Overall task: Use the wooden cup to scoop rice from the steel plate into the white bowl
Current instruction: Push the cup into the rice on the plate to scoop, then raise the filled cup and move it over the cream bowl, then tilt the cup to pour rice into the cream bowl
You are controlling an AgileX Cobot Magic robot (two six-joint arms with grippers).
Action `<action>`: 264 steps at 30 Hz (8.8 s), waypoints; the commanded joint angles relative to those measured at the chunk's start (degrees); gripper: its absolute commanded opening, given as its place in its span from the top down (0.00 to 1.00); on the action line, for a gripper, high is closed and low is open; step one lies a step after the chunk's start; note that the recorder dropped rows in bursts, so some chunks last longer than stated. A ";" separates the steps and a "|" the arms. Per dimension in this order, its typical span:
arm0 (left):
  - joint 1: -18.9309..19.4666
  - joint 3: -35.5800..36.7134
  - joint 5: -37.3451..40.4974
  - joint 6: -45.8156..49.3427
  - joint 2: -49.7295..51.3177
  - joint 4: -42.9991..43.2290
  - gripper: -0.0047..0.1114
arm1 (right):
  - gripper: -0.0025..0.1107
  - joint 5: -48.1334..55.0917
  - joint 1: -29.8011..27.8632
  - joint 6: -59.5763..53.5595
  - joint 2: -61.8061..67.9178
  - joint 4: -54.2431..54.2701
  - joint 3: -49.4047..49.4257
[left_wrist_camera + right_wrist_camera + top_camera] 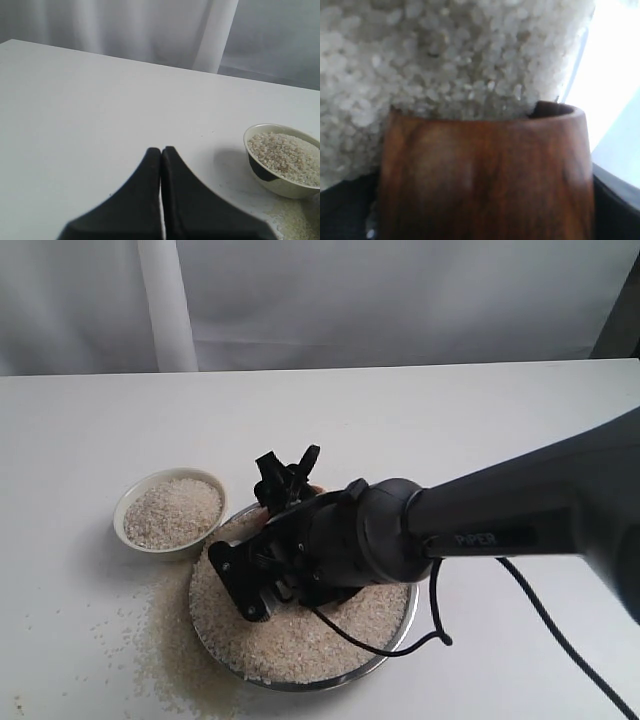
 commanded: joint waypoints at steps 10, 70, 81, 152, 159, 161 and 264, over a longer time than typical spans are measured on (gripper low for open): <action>-0.37 -0.20 -0.33 -0.05 0.02 -0.33 0.96 | 0.98 -3.78 2.37 -0.01 0.02 6.44 -0.16; -0.37 -0.20 -0.33 -0.05 0.02 -0.33 0.96 | 0.98 -19.58 -3.19 0.99 0.02 48.67 3.89; -0.37 -0.20 -0.33 -0.05 0.02 -0.33 0.96 | 0.98 -32.21 -5.81 1.13 -0.06 52.17 9.50; -0.37 -0.20 -0.33 -0.05 0.02 -0.33 0.96 | 0.98 -32.99 -7.96 -7.82 -7.34 54.83 -11.20; -0.37 -0.20 -0.33 -0.05 0.02 -0.33 0.96 | 0.98 -25.02 -6.13 -12.37 -1.89 53.37 -18.12; -0.37 -0.20 -0.33 -0.05 0.02 -0.33 0.96 | 0.98 -23.17 -5.56 -13.85 -0.44 52.58 -19.75; -0.37 -0.20 -0.33 -0.05 0.02 -0.33 0.96 | 0.98 -20.06 -3.26 -51.02 3.28 17.67 -23.10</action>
